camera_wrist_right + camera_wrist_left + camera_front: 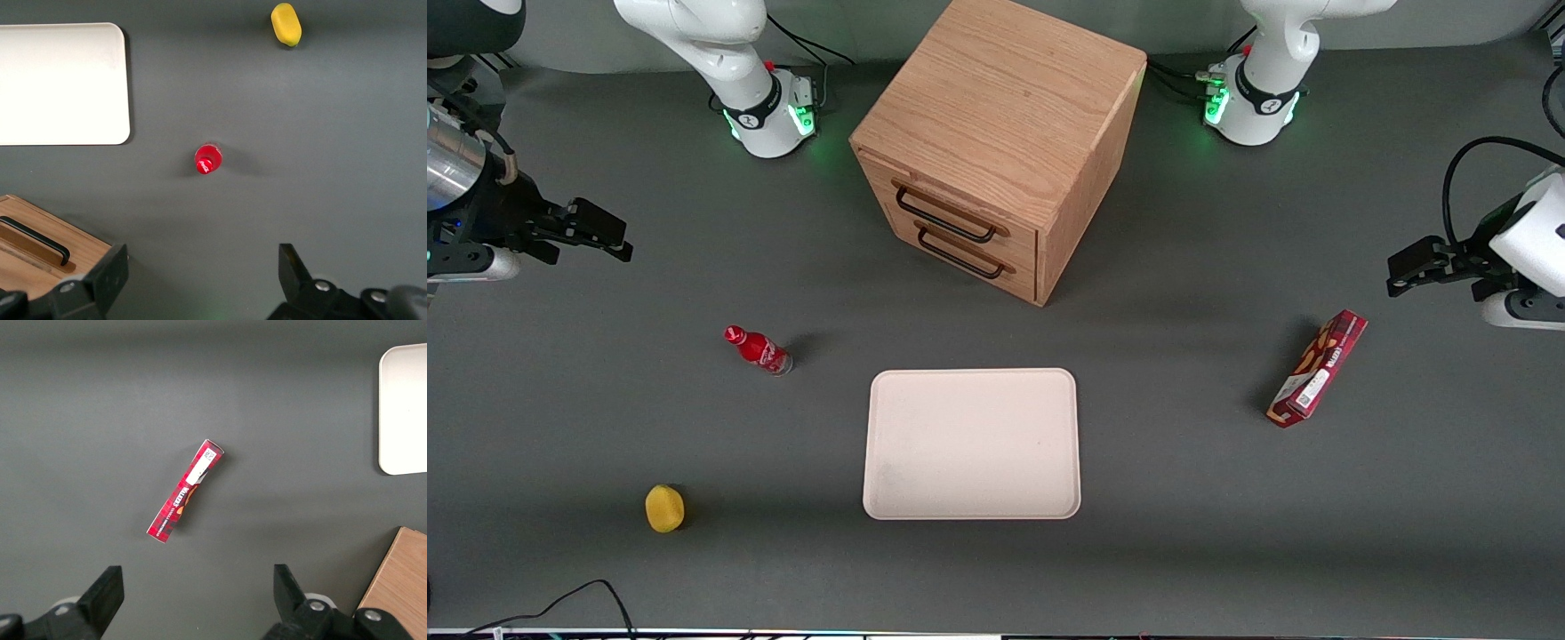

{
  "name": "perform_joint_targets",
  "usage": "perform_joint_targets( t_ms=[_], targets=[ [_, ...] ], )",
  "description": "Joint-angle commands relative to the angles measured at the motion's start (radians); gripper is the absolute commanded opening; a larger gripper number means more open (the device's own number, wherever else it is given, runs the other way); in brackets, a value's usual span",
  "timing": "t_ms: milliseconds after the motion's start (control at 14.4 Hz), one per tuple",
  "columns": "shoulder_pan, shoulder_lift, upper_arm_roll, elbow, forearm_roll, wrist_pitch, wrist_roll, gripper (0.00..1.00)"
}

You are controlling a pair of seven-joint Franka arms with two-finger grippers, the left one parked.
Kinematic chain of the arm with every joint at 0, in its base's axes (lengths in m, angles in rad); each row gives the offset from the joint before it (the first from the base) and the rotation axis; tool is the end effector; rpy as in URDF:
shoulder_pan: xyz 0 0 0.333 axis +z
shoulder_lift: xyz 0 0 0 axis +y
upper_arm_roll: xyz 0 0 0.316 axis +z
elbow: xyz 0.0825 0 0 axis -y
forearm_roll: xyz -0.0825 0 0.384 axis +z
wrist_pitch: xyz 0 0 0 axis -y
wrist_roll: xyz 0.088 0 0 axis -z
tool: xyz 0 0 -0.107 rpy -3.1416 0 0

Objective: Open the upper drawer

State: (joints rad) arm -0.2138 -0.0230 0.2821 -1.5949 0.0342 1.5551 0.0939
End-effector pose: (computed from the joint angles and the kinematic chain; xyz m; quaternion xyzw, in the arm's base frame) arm 0.5441 0.0428 0.6240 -0.9998 0.0127 0.0099 0.0131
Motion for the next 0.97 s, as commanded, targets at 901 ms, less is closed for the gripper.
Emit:
perform_joint_targets(
  t_ms=[901],
  targets=[
    [0.007,0.046,0.028,0.004,0.092,0.039,0.004,1.0]
  ],
)
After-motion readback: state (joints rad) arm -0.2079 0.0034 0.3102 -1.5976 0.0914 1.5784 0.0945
